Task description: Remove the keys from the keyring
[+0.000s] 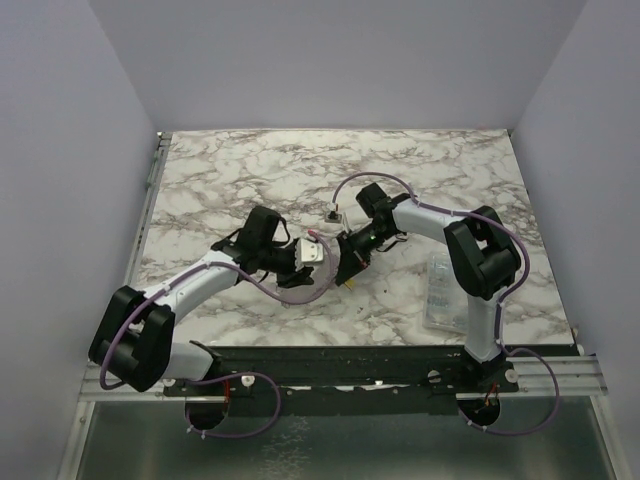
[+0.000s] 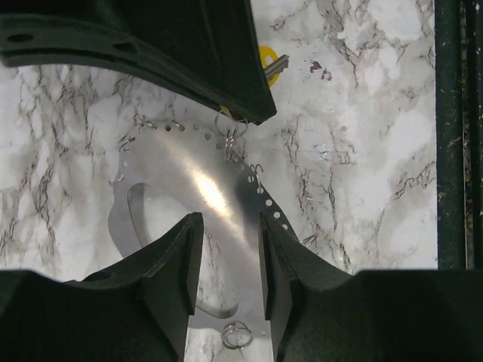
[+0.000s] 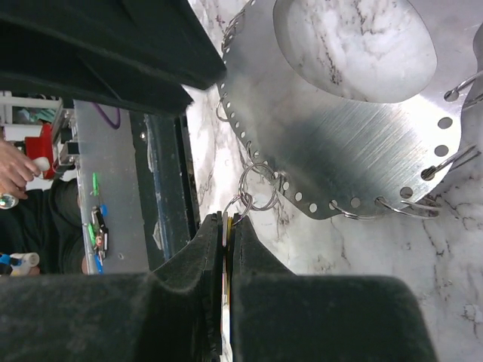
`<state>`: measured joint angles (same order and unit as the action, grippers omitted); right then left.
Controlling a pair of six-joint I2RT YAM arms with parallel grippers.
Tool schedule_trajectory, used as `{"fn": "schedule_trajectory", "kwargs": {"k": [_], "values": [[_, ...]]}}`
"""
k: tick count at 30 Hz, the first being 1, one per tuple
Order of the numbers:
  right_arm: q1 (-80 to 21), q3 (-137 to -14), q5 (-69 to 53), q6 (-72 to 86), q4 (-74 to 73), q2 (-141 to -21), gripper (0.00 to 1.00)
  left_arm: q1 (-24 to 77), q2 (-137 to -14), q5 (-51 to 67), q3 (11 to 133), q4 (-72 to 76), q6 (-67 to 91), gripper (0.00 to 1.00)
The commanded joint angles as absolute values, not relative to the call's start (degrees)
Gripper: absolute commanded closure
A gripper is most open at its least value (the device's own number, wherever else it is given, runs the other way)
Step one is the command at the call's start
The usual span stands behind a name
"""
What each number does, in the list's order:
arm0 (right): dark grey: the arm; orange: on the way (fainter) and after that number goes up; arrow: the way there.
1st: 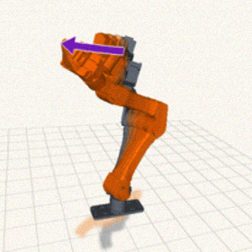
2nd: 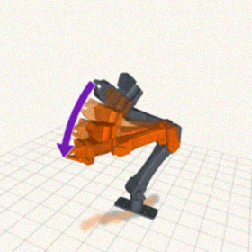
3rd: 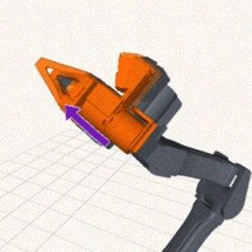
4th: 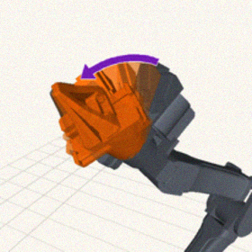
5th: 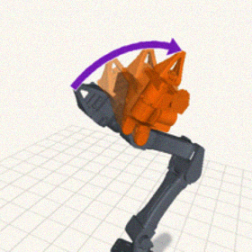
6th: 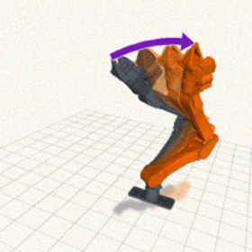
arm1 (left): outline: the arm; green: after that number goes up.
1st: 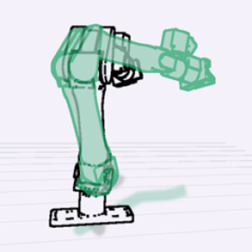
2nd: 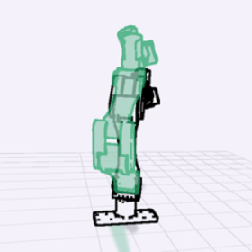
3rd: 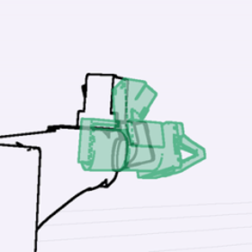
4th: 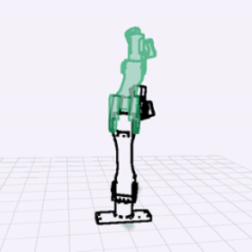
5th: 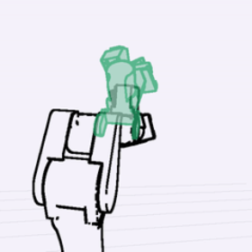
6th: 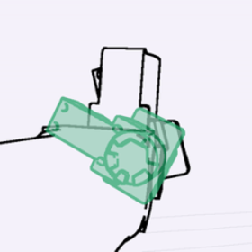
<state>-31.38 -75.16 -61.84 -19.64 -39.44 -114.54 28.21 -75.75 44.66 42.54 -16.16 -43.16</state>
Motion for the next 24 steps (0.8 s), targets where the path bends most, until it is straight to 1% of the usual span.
{"fn": "schedule_trajectory", "kwargs": {"k": [1, 7, 12, 19, 24], "values": [[-31.15, -76.82, -65.23, -22.32, -43.06, -115.07, 0.99, 32.18, -78.26, 44.66, 43.67, -16.02, -51.97, 0.60], [-31.13, -76.58, -65.93, -23.32, -43.81, -114.62, 0.99, 35.05, -79.94, 43.14, 41.25, -5.17, -45.40, 0.64], [-31.20, -76.55, -66.47, -23.94, -44.28, -114.65, 0.99, 35.76, -80.82, 41.31, 40.24, 1.35, -41.20, 0.64], [-31.38, -76.68, -66.89, -24.69, -45.04, -114.63, 0.99, 37.94, -82.12, 38.23, 38.78, 5.32, -39.60, 0.63], [-31.45, -76.56, -67.04, -24.98, -45.27, -114.37, 0.99, 38.11, -82.41, 36.99, 37.89, 6.22, -39.33, 0.66]]}}
